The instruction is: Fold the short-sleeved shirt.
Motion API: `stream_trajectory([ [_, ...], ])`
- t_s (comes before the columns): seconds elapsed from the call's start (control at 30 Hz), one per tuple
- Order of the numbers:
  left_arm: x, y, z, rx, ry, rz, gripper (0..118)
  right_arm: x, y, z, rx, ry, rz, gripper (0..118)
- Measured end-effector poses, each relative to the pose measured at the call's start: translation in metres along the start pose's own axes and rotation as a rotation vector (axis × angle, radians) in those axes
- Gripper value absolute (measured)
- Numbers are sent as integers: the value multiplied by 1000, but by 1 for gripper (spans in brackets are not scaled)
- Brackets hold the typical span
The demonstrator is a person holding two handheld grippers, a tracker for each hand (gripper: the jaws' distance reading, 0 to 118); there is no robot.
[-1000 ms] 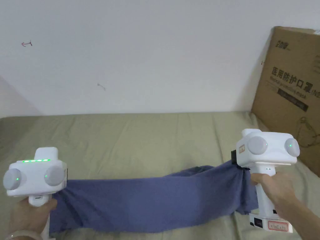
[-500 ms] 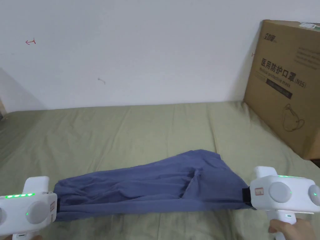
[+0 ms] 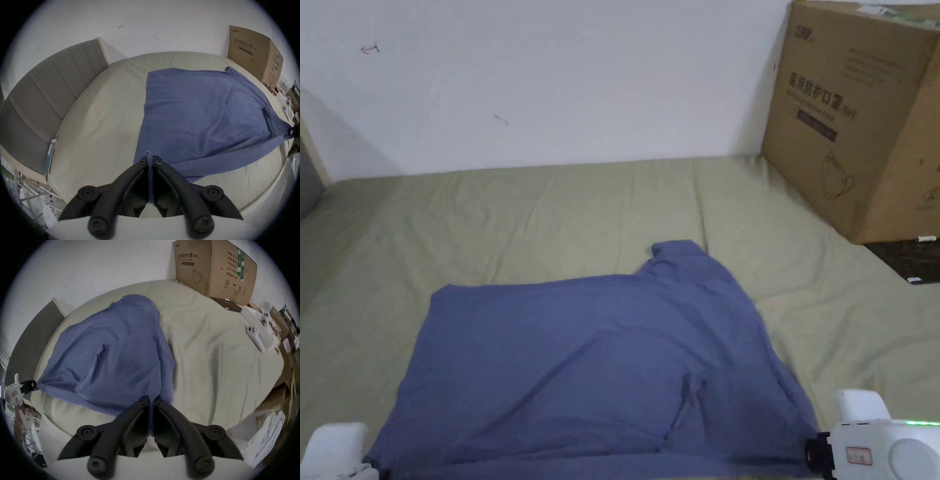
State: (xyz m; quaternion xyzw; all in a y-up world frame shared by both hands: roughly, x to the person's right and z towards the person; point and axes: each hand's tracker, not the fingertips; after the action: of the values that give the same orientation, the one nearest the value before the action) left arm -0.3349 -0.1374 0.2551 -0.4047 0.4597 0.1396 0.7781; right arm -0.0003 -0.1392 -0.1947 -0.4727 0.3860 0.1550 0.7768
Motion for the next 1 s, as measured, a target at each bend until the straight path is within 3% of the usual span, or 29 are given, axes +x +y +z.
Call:
stream_trajectory([
  [0.2,-7,-24,8,-18,-13,66,2,7,-18,-2,-15,19,-37,5],
  [0.27,-3,-23,8,-29,-9,55,7,5,-17,-3,-8,16,-38,5],
  [0.3,-2,-23,10,-28,-2,54,17,3,-15,-3,-12,11,-32,5],
  [0.33,-4,-23,12,-25,-2,58,43,1,-15,-1,-6,-2,-23,18],
  [0.37,-4,-22,13,-21,-15,77,69,1,-14,0,-1,-25,-3,40],
  [0.47,-9,-19,25,3,-62,137,96,0,-13,9,23,-54,42,67],
  [0.5,-10,-18,29,2,-59,137,110,-1,-13,13,25,-60,51,87],
  [0.6,-13,-19,43,24,-89,157,107,-2,-13,26,61,-27,57,90],
  [0.67,-14,-21,54,30,-119,172,96,-4,-16,33,76,0,52,87],
  [0.7,-14,-24,58,26,-146,172,78,-7,-21,35,90,-4,54,79],
  [0.73,-12,-27,62,22,-133,170,34,-9,-24,36,99,-30,54,43],
  [0.77,-10,-33,65,32,-125,173,0,-10,-26,36,90,-22,53,4],
  [0.83,-9,-41,68,23,-135,162,0,-10,-33,35,76,32,30,0],
  [1.0,-12,-62,67,14,-95,188,0,-8,-40,26,57,19,-10,0],
])
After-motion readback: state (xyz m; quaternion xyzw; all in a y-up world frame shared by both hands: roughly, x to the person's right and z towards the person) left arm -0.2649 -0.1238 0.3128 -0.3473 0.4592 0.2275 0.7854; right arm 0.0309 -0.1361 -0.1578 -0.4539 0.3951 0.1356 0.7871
